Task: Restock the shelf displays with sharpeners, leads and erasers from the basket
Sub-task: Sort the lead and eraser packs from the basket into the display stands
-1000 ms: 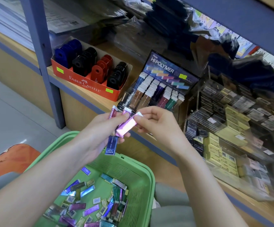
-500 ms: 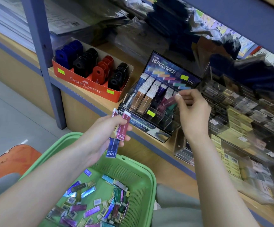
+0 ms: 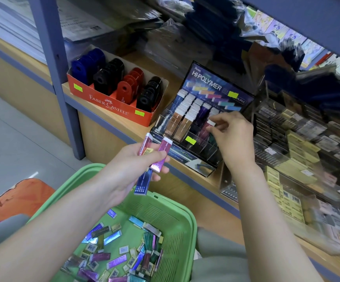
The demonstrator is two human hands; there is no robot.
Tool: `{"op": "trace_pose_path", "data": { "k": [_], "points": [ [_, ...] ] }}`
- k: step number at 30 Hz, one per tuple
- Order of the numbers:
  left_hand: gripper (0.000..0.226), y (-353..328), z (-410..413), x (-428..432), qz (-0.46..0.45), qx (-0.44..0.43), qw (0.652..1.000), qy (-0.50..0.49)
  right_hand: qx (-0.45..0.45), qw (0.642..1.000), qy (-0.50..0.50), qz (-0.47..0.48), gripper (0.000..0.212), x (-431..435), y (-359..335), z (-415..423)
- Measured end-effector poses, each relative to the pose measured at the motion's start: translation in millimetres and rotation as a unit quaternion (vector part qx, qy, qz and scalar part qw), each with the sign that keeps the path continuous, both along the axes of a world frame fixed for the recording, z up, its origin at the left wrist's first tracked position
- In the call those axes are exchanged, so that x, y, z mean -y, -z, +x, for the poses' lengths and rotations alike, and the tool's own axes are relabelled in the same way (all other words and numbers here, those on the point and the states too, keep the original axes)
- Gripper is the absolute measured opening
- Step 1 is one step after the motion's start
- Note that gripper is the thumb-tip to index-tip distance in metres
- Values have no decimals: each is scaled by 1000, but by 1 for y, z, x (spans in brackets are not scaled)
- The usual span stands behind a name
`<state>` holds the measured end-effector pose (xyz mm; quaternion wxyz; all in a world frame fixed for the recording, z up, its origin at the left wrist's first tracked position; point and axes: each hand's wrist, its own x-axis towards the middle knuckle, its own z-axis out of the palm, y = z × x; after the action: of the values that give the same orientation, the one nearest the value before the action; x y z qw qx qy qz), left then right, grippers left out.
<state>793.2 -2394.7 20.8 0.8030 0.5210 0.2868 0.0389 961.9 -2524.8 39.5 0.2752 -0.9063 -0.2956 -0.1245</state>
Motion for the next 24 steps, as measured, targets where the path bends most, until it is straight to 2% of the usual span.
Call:
{"op": "trace_pose_path", "data": {
  "k": [3,7,10,12,16,19,21,24],
  "points": [
    [16,1,-1,0,12,4,1000,2,27,999,14,-26,23,-1,-1,-8],
    [17,0,-1,0,25,1,1000,5,-12,999,-11,39,17,-5,-7,-34],
    [15,-3,-1,-1,39,2,999,24,-161,982,-60,76,13,-9,-13,-61],
    [15,-5,-1,0,50,3,998,49,-270,956,-97,55,9,-10,-16,-72],
    [12,-3,-4,2,71,12,995,71,-360,921,-140,53,11,-12,-17,-79],
    [17,-1,-3,3,57,-2,996,64,-367,917,-124,94,4,-10,-19,-75],
    [16,0,-1,2,19,-17,999,42,-340,921,-85,169,3,-8,-24,-68],
    [8,1,3,-1,-15,-32,999,3,-191,949,-18,250,5,0,-27,-53]
  ]
}}
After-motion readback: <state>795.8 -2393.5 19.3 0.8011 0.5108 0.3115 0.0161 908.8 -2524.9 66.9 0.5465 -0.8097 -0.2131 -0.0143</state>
